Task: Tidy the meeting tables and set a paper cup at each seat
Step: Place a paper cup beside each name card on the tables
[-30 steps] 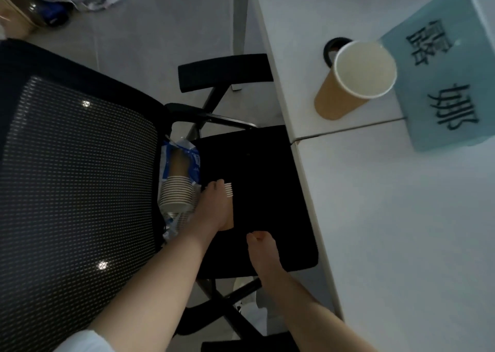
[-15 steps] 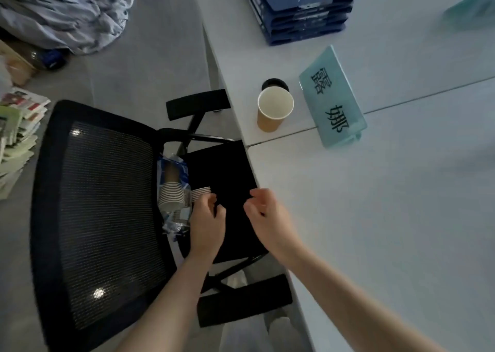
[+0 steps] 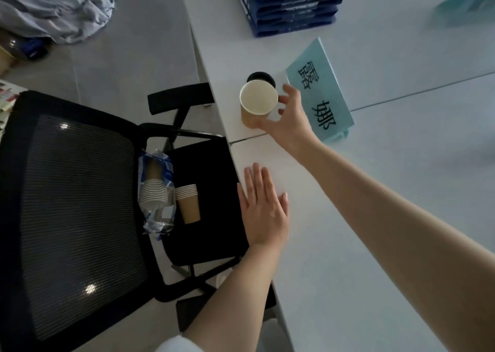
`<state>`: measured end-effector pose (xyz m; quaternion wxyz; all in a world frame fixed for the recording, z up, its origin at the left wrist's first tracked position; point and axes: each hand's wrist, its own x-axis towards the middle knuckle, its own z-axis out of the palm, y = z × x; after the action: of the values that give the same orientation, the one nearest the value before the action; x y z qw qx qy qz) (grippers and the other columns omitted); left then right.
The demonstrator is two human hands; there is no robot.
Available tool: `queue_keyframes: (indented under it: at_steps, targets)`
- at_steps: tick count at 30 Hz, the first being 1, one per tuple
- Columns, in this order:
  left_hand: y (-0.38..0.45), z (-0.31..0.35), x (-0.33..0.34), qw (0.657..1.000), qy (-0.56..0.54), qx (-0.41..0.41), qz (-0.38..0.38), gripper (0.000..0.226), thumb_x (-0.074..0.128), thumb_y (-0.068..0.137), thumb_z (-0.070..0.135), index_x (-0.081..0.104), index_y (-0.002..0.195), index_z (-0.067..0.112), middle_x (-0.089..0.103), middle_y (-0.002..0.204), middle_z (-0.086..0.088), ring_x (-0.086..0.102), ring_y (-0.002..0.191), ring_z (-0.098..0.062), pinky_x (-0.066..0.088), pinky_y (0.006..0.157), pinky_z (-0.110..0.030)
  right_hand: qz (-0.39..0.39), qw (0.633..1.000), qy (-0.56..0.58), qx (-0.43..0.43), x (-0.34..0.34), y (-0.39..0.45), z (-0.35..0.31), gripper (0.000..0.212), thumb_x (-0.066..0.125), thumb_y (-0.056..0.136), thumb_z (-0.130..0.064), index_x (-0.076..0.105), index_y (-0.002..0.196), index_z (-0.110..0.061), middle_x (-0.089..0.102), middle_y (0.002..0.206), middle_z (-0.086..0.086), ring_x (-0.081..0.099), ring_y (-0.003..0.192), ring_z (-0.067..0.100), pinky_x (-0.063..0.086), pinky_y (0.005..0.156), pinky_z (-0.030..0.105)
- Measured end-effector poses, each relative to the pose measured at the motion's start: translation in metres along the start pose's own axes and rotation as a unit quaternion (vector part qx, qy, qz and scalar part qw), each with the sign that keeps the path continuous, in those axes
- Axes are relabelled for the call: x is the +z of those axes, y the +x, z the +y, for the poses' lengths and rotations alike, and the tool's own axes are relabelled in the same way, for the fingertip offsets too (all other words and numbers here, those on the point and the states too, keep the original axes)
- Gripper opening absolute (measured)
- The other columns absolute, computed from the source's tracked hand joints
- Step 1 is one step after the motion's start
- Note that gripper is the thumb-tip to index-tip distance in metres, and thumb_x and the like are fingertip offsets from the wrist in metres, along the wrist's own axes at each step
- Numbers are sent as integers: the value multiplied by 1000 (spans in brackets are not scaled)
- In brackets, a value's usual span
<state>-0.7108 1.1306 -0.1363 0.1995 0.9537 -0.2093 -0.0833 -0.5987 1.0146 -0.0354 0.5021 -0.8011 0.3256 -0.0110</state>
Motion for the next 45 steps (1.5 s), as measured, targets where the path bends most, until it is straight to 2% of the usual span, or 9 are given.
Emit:
queue_keyframes:
  at_steps: [5, 9, 15, 19, 27, 32, 37, 41, 45]
  targets:
    - [0, 3, 3, 1000, 15, -9, 0, 77, 44, 92, 48, 28, 151, 1, 21, 161, -17, 12, 150, -33, 17, 118, -54, 1, 999, 0, -43, 15, 24, 7, 93, 85, 65, -25, 31, 139, -20, 46, 134, 2, 47, 121, 21, 42, 101, 38]
    - [0, 4, 2, 1000, 10, -14, -3, 90, 50, 83, 54, 27, 151, 1, 19, 161, -16, 10, 151, -32, 17, 119, -54, 3, 998, 41, -38, 21, 33, 13, 81, 84, 66, -21, 37, 132, -19, 52, 124, 1, 51, 114, 22, 48, 97, 47]
    - [0, 5, 3, 999, 29, -9, 9, 89, 49, 84, 55, 28, 151, 0, 20, 161, -17, 11, 150, -33, 18, 118, -54, 20, 995, 82, -52, 6, 17, 20, 76, 85, 64, -17, 42, 127, -20, 55, 115, -3, 54, 109, 20, 51, 93, 45]
    - [0, 6, 4, 999, 50, -8, 6, 80, 44, 89, 50, 29, 150, 0, 23, 160, -18, 15, 149, -35, 21, 117, -56, 20, 993, 99, -56, -23, -20, 44, 71, 86, 63, -16, 48, 122, -25, 54, 105, -18, 57, 107, 17, 54, 92, 43]
    - [-8, 13, 6, 995, 96, -35, 11, 70, 28, 95, 41, 32, 148, -4, 28, 157, -22, 23, 147, -36, 14, 118, -52, 75, 989, 120, -36, -90, -69, 112, 68, 85, 61, -22, 51, 119, -31, 56, 122, 0, 58, 111, 21, 55, 90, 45]
    - [-63, 61, 26, 995, 60, -79, 18, 74, 37, 91, 42, 30, 148, -5, 29, 156, -22, 23, 147, -35, 18, 119, -51, 79, 990, 117, -23, -116, -65, 135, 66, 84, 66, -21, 49, 122, -24, 58, 115, -7, 58, 110, 20, 55, 91, 45]
    - [-65, 62, 29, 991, 101, -86, 24, 79, 37, 89, 47, 29, 149, -3, 27, 158, -20, 21, 148, -33, 16, 120, -49, 59, 993, 100, -30, -120, -50, 148, 66, 85, 64, -27, 48, 119, -30, 60, 114, -8, 60, 109, 20, 53, 93, 44]
    - [-65, 64, 30, 990, 107, -91, 27, 81, 34, 89, 51, 28, 151, -1, 25, 159, -17, 17, 149, -30, 13, 121, -48, 57, 993, 100, -19, -122, -46, 154, 62, 84, 69, -24, 49, 119, -23, 60, 110, -9, 61, 107, 17, 52, 93, 42]
    - [-63, 63, 30, 989, 111, -95, 29, 83, 33, 88, 53, 26, 152, 1, 22, 160, -16, 15, 150, -29, 10, 121, -46, 43, 994, 99, -24, -128, -48, 161, 64, 83, 70, -21, 47, 123, -23, 59, 111, -13, 60, 107, 9, 52, 90, 30]
